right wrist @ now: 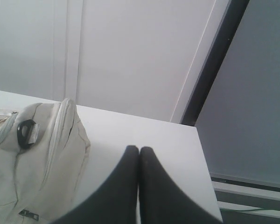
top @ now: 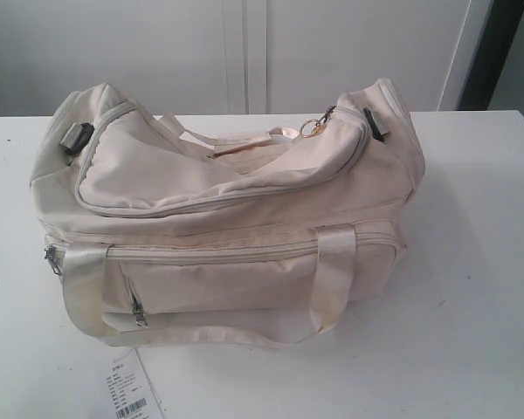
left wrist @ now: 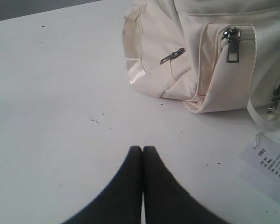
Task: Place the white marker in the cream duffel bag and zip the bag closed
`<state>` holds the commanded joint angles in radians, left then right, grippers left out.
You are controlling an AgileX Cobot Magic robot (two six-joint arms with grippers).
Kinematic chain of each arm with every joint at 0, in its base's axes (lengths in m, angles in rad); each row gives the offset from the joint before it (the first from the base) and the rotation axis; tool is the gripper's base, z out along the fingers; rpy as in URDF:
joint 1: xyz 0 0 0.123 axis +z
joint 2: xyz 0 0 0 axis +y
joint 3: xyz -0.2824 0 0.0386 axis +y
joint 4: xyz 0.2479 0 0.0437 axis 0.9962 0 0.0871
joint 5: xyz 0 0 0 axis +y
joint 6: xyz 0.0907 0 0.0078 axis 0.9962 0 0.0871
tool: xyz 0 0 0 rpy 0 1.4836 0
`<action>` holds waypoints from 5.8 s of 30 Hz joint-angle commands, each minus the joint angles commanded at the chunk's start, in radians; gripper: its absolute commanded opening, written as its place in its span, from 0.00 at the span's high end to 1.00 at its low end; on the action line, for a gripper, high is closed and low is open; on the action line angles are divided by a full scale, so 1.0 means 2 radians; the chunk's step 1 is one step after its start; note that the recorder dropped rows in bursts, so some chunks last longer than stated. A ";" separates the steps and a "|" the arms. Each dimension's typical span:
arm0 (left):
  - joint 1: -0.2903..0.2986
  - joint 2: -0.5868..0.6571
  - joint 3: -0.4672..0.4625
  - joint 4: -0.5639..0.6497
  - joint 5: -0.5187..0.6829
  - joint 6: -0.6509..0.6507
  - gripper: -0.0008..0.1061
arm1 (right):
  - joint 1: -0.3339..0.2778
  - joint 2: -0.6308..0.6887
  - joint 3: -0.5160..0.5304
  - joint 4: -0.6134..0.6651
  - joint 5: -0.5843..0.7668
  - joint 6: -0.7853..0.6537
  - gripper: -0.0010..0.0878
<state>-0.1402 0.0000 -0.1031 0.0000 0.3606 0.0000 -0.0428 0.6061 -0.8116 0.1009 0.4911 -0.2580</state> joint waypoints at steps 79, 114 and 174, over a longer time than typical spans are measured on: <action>0.000 0.000 0.052 -0.007 -0.066 0.000 0.99 | 0.000 -0.118 0.148 -0.002 -0.048 0.078 0.99; 0.000 0.000 0.052 -0.007 -0.066 0.000 0.99 | 0.000 -0.299 0.385 -0.011 -0.071 0.129 0.99; 0.000 0.000 0.052 -0.007 -0.064 0.000 0.99 | 0.000 -0.303 0.406 -0.032 -0.071 0.129 0.99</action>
<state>-0.1402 0.0000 0.0000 -0.0135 0.2329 0.0000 -0.0428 0.0000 0.0000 0.0366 0.3491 0.0000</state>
